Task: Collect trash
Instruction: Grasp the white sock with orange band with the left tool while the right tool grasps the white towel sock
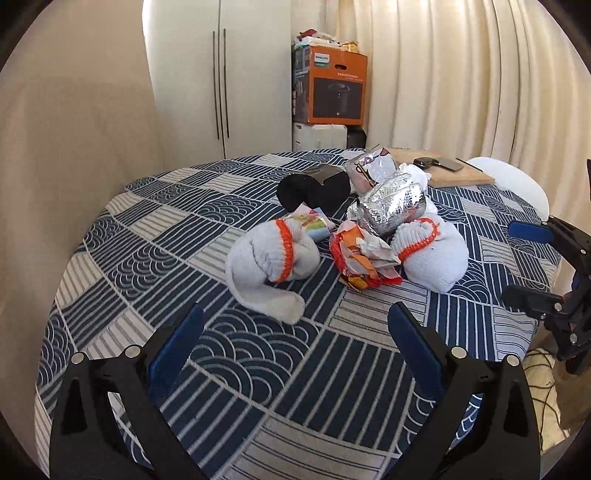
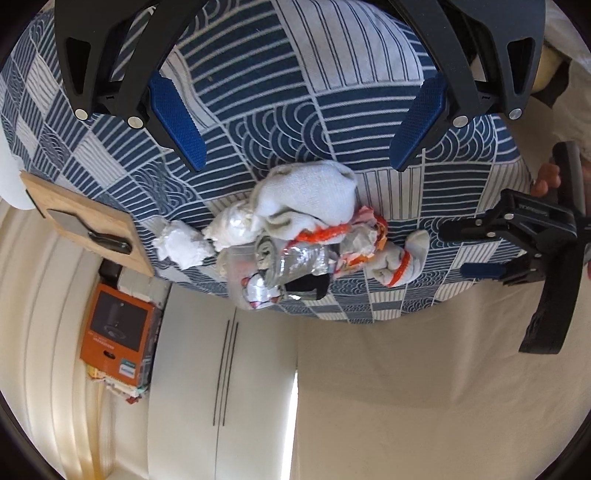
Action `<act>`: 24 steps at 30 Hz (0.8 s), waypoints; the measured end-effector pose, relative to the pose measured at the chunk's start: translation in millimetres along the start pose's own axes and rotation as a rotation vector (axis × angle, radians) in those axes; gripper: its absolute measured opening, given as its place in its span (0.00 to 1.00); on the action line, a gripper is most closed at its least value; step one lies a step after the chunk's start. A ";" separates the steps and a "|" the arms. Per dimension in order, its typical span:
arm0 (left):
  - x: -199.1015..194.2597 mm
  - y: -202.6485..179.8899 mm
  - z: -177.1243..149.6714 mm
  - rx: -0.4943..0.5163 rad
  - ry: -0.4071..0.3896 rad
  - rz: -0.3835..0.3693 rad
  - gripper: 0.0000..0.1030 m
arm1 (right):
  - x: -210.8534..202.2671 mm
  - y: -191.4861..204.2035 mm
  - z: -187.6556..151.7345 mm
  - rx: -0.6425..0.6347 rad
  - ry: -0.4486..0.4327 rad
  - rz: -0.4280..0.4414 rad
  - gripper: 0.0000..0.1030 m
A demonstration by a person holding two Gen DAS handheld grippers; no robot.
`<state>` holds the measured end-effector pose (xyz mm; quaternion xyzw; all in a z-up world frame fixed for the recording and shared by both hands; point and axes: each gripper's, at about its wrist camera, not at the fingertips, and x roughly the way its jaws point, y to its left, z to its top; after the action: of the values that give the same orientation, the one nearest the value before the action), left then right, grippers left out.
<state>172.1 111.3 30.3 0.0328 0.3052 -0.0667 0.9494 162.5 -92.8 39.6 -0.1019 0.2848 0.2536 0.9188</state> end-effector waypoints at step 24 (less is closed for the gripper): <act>81.8 14.2 41.6 0.128 0.221 -0.089 0.94 | 66.1 -5.6 33.3 0.099 0.145 0.018 0.91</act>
<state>263.9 112.3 16.6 0.0869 0.4042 -0.1239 0.9021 228.1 -59.6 29.1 -0.0720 0.3634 0.2394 0.8975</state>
